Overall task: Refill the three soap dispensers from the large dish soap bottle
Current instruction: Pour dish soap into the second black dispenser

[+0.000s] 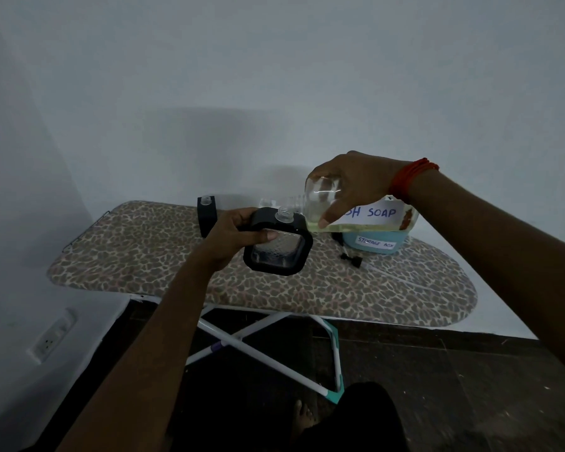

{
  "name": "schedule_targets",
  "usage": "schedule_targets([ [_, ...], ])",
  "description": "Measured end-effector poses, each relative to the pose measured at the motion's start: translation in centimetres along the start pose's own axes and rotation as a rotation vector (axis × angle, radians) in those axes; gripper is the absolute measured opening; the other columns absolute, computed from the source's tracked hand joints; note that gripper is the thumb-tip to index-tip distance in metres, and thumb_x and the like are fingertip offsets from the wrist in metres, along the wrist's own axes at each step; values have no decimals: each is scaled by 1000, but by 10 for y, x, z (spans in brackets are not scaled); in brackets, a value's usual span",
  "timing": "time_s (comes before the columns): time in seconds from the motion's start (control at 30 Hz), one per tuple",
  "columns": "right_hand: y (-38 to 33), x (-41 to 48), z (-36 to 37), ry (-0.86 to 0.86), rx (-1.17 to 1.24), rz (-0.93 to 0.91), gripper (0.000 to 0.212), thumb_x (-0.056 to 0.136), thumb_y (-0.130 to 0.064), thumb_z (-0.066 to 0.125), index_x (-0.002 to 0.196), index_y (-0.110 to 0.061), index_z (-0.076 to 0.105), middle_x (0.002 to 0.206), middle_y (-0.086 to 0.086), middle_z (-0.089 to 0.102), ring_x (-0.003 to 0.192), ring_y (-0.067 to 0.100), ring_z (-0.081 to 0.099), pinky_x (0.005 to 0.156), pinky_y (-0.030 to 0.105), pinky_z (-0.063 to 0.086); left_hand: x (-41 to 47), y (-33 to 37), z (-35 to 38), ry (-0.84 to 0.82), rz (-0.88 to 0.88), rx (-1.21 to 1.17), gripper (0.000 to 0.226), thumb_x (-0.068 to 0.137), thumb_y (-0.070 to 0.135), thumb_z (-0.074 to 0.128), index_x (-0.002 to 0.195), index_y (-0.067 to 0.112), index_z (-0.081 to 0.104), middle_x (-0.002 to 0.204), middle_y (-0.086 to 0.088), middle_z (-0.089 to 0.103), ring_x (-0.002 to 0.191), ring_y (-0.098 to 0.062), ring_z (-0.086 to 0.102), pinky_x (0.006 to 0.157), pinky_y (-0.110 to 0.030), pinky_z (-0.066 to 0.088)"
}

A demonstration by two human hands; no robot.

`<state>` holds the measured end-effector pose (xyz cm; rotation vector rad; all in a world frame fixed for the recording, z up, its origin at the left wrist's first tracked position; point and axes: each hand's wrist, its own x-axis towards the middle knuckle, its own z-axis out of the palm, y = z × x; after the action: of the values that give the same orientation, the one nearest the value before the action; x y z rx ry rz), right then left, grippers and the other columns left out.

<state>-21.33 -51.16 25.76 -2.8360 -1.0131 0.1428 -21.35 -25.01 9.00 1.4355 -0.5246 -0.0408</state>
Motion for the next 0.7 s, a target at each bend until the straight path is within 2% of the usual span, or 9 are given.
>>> schedule_targets([
  [0.17,-2,0,-1,-4,-2,19,56,64,-61,86,111,-43,61,99,-16,70,82,-5,59,69,11,35,1,-4,1,10,-3,8,45,76,4,78,120,5,69,106,-2,78,100,-19,73,85,-27,57],
  [0.37,-3,0,-3,-21,3,32,57,63,-60,87,111,-43,61,99,-15,70,85,8,64,71,17,39,2,-9,2,21,-14,-2,52,76,5,77,126,-4,64,110,-6,77,104,-24,72,88,-31,56],
  [0.5,-3,0,-5,-30,-1,37,55,64,-60,87,109,-44,60,99,-16,71,83,3,63,70,15,38,2,-8,3,13,-14,-14,50,77,6,77,125,-2,65,110,-5,77,104,-23,72,86,-31,56],
  [0.7,-3,1,-5,-33,-2,34,56,63,-61,86,108,-44,60,99,-16,71,85,9,66,71,17,41,2,-8,5,23,-12,-15,51,78,6,76,126,-4,64,109,-7,76,103,-24,72,87,-31,56],
])
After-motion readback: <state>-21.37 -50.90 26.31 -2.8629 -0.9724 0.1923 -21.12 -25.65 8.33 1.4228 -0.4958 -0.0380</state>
